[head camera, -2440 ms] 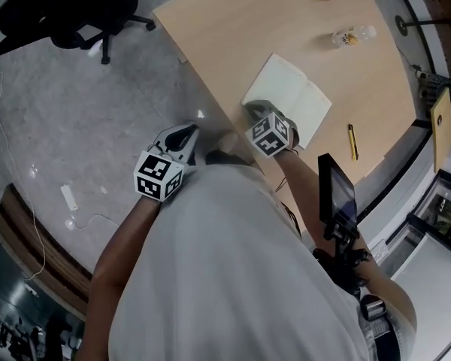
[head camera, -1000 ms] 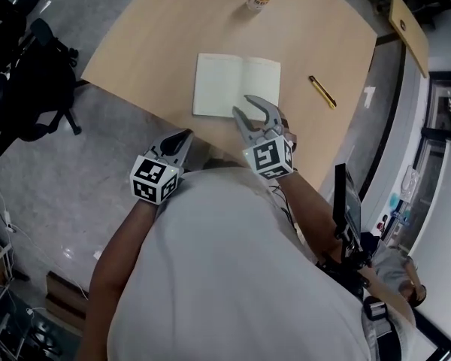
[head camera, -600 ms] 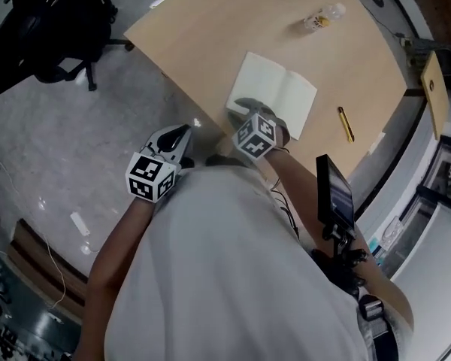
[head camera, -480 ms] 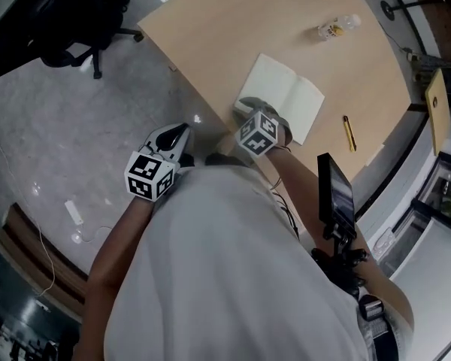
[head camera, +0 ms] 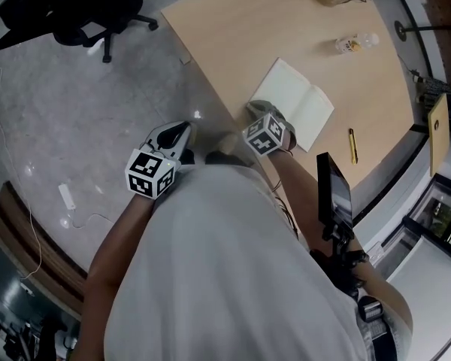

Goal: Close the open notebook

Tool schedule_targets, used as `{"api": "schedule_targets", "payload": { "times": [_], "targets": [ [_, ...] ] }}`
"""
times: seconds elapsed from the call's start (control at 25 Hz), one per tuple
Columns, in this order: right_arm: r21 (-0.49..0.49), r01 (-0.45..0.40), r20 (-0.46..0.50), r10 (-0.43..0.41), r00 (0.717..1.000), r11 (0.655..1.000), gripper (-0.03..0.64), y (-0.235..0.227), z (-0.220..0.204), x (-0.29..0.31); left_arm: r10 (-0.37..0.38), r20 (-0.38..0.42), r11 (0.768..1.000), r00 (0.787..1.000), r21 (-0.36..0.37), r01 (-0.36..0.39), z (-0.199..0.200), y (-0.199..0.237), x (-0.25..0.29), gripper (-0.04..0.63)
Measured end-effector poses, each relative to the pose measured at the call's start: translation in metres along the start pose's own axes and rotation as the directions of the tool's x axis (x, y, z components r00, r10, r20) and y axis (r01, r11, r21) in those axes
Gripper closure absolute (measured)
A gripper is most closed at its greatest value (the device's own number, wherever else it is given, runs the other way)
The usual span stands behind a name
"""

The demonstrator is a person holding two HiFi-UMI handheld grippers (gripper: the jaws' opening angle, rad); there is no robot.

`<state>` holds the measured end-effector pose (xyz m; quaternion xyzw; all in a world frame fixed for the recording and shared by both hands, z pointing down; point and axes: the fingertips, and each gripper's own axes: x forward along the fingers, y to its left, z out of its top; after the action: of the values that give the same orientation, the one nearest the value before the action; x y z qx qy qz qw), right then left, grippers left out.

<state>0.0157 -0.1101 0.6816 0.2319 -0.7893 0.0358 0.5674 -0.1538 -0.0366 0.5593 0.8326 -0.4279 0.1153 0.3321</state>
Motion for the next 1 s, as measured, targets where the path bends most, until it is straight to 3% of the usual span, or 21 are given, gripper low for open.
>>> {"api": "schedule_targets", "payload": {
  "times": [0.16,0.24,0.44,0.56,0.72,0.8,0.88,1.0],
  "targets": [
    [-0.047,-0.003,0.006,0.003,1.000,0.999,0.576,0.003,0.003,-0.002,-0.018,-0.014,0.999,1.000,0.029,0.019,0.002,-0.002,0.001,0.578],
    [-0.025,0.008,0.035,-0.007,0.999,1.000,0.600,0.002,0.003,-0.007,-0.035,-0.020,0.998,0.999,0.045,0.036,0.005,-0.007,0.005,0.578],
    [0.136,0.083,0.168,-0.106,0.980,0.987,0.601,-0.014,0.008,-0.046,-0.091,-0.046,0.991,0.995,0.089,0.095,0.009,-0.020,0.016,0.578],
    [0.285,0.133,0.240,-0.205,0.949,0.949,0.603,-0.030,0.004,-0.081,-0.129,-0.073,0.984,0.989,0.110,0.137,0.007,-0.029,0.025,0.578],
    [0.480,0.172,0.312,-0.351,0.883,0.860,0.601,-0.048,-0.018,-0.132,-0.193,-0.108,0.967,0.975,0.149,0.208,0.010,-0.047,0.044,0.578],
    [0.581,0.178,0.327,-0.428,0.843,0.794,0.603,-0.054,-0.039,-0.155,-0.229,-0.134,0.951,0.964,0.180,0.251,0.012,-0.059,0.055,0.578],
    [0.687,0.170,0.318,-0.504,0.803,0.706,0.602,-0.059,-0.068,-0.174,-0.262,-0.158,0.933,0.952,0.210,0.291,0.015,-0.073,0.066,0.578],
    [0.827,0.145,0.256,-0.593,0.764,0.543,0.603,-0.062,-0.118,-0.192,-0.299,-0.187,0.909,0.936,0.244,0.339,0.019,-0.094,0.080,0.578]
  ]
}}
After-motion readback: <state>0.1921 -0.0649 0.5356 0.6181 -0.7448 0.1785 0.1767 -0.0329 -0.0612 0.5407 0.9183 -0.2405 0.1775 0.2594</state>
